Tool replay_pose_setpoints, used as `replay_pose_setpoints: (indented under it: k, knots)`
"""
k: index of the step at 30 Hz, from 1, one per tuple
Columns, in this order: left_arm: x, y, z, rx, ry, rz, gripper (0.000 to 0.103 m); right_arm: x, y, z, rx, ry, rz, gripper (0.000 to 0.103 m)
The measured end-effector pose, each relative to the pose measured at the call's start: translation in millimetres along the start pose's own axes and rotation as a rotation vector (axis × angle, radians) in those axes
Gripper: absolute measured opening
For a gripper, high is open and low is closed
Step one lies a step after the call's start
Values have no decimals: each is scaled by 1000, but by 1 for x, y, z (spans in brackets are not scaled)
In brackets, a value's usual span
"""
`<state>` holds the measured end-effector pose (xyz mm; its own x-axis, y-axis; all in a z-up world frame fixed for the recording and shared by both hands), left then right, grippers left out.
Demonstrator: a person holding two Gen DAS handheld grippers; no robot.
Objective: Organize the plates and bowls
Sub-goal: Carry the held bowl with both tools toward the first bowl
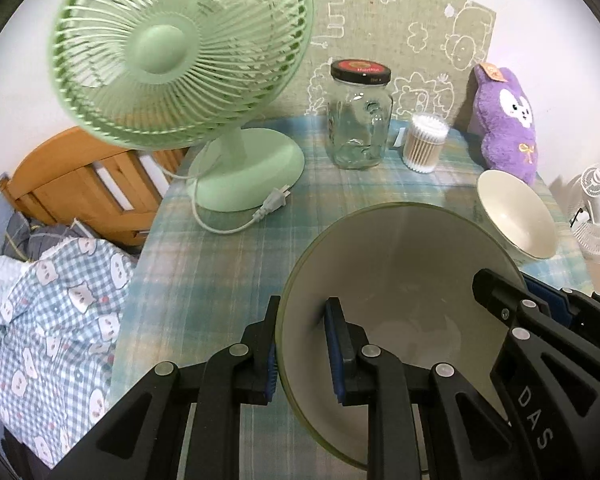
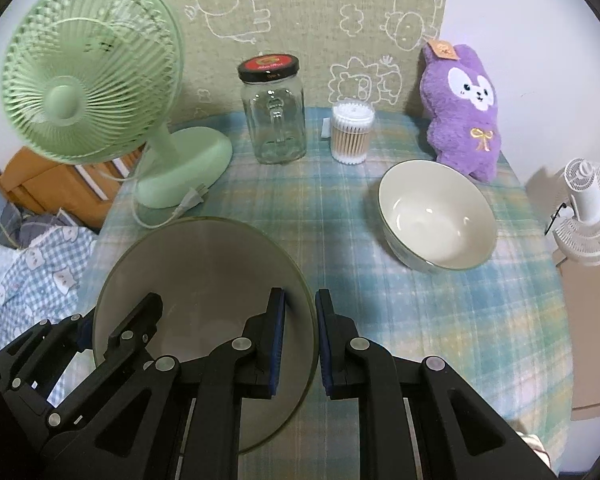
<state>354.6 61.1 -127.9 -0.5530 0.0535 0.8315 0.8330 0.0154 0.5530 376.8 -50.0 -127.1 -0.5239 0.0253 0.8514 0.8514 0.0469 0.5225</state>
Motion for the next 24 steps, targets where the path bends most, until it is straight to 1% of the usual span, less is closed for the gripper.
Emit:
replay_pose_setpoints:
  k: [9, 14, 20, 24]
  knots:
    - [51, -18, -10, 13, 24, -34, 18, 53, -21, -9, 7, 28, -25, 18]
    - [78, -34, -19, 15, 27, -50, 18, 81, -38, -16, 17, 32, -41, 18]
    - [101, -59, -30, 4, 36, -63, 18, 105, -69, -24, 27, 41, -42, 18]
    - [108, -81, -34, 17, 38, -57, 18, 111, -92, -29, 38, 41, -34, 18]
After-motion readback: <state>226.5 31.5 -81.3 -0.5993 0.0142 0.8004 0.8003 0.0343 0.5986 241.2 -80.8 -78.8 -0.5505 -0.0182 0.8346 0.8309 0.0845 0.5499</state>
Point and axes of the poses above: each gripper's, at about its wrist camera, not at the fingertips, and x roughly against the way its jaws point, z to its left, y to its top, the point moved 10 cm from there along -x, roughly the way its jaws point, and after that the axes turned 6 degrees about -y, right-handed, at the moved point
